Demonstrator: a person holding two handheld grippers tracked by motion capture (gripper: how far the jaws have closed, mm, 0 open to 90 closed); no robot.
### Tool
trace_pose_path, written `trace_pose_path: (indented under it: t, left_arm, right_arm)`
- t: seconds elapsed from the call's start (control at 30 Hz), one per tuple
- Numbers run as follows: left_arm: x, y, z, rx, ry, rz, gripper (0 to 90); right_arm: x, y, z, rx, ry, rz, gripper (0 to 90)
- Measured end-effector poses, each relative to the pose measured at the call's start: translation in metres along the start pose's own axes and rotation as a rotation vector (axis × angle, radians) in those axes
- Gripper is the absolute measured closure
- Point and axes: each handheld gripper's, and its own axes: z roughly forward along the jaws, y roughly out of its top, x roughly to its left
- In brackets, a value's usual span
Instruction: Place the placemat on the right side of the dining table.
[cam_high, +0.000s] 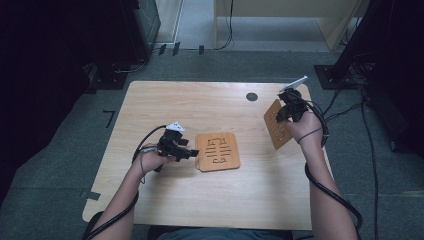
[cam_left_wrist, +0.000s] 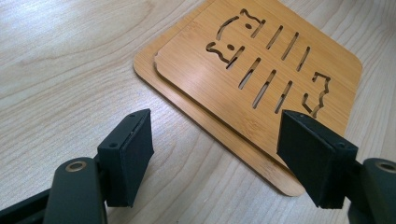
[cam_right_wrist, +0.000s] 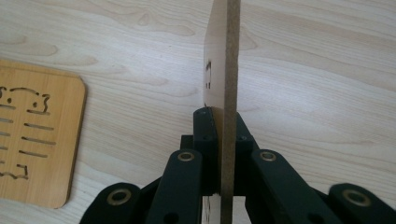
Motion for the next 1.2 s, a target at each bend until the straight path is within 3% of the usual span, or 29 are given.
trace_pose_path:
  t: [0.23,0.53,1.2]
  left_arm:
    - [0.000,0.000,0.001,0.002,-0.003,0.000,25.9]
    - [-0.001,0.000,0.002,0.005,-0.002,-0.003,25.9]
    - [-0.001,0.000,0.002,0.006,-0.003,0.002,25.9]
  right_arm:
    - [-0.015,0.000,0.001,0.000,-0.044,0.056,86.5]
    - [-0.028,-0.002,0.004,0.003,-0.051,0.124,86.6]
    - [-0.035,-0.003,-0.009,0.011,-0.057,0.121,79.2]
